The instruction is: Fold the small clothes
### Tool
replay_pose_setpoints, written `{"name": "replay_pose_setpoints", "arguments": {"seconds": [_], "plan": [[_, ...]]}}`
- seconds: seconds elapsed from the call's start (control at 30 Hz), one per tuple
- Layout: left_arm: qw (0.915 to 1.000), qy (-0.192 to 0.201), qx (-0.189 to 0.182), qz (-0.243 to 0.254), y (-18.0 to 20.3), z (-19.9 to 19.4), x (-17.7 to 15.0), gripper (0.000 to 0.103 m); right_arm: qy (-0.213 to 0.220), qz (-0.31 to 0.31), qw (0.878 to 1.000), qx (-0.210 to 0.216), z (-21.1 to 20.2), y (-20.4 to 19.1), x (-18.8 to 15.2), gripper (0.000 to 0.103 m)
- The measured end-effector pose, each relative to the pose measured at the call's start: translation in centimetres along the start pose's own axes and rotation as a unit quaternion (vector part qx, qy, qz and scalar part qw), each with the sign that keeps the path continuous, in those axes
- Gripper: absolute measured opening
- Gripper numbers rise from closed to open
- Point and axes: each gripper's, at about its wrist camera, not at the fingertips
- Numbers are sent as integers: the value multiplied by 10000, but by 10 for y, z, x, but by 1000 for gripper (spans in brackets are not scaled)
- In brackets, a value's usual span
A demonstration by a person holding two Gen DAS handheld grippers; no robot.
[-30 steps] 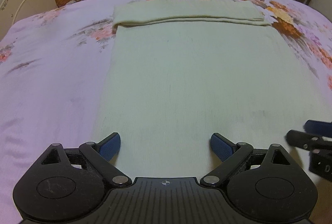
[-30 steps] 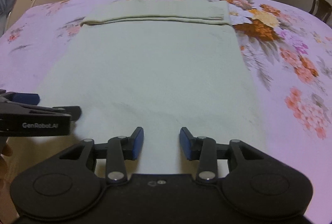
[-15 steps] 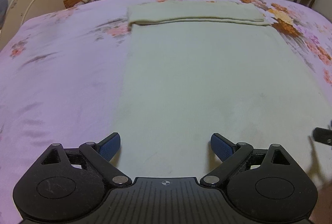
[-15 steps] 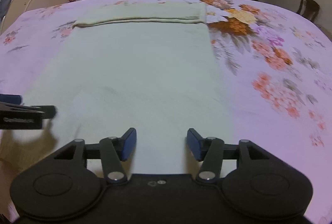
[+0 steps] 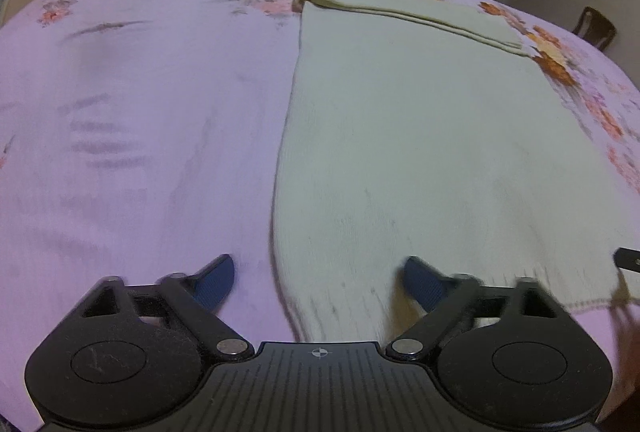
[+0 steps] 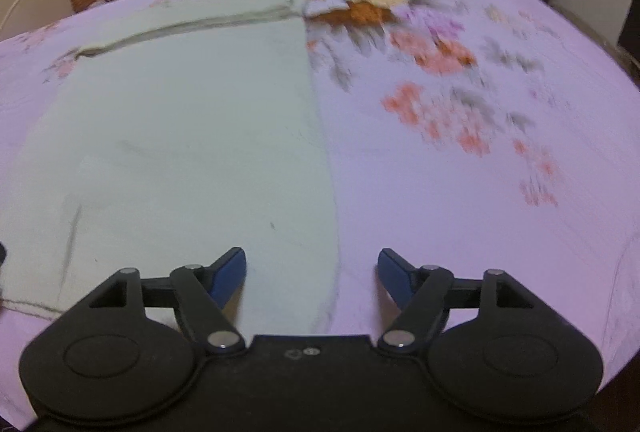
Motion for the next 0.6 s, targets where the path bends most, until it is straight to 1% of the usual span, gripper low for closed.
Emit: {"name": "replay_pose_setpoints", "arguments": {"seconds": [0.03,0.1,0.13,0.2,0.23,0.27,0.3,0.33,0.37,0.4,0.43,0.47,0.57,0.6], "plan": [[10000,37,-24,-1,-1,-2,-1,77,-9,55,10000,30,0,1,-2,72],[9999,45,-119,-114,-5,-4,-3,66,-16,75,10000,45,-1,1,-5,72],[9996,34,-173,-202,-7,-6,-3,62,-29,78,9999,62,-1,0,-6,72],[9989,-17,-331,-343,-10,-8,-3,41,-42,119,9998,155,-2,-1,-7,64],[9985,-39,-411,-363,-10,-9,-3,37,-47,136,9997,195,-3,-1,-7,58],[9981,-63,-475,-388,-10,-9,-4,32,-45,173,9995,266,-4,-2,-7,50],[9977,-74,-520,-421,-10,-9,-4,27,-37,218,9991,351,-5,-2,-7,44],[9970,-100,-591,-479,-11,-8,-5,23,-33,242,9989,392,-6,-2,-7,36],[9962,-132,-667,-536,-12,-8,-5,16,-26,252,9988,424,-6,-3,-7,28],[9954,-162,-750,-582,-13,-6,-4,13,-32,273,9984,504,-6,-4,-6,23],[9949,-182,-797,-592,-12,-6,-5,13,-42,318,9978,581,-7,-4,-6,14],[9944,-216,-852,-588,-12,-4,-4,12,-55,353,9973,640,-7,-4,-6,11],[9933,-272,-904,-668,-15,3,-1,12,-85,309,9976,614,-3,-5,-3,11],[9932,-269,-906,-677,-15,4,1,12,-111,355,9972,648,-1,-3,-1,13]]}}
Point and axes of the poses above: each gripper's, at about its wrist camera, not at the fingertips, and z roughly the way its jaws point, y to its right, x to its top, and after that the axes turned 4 degrees about x, right-handed
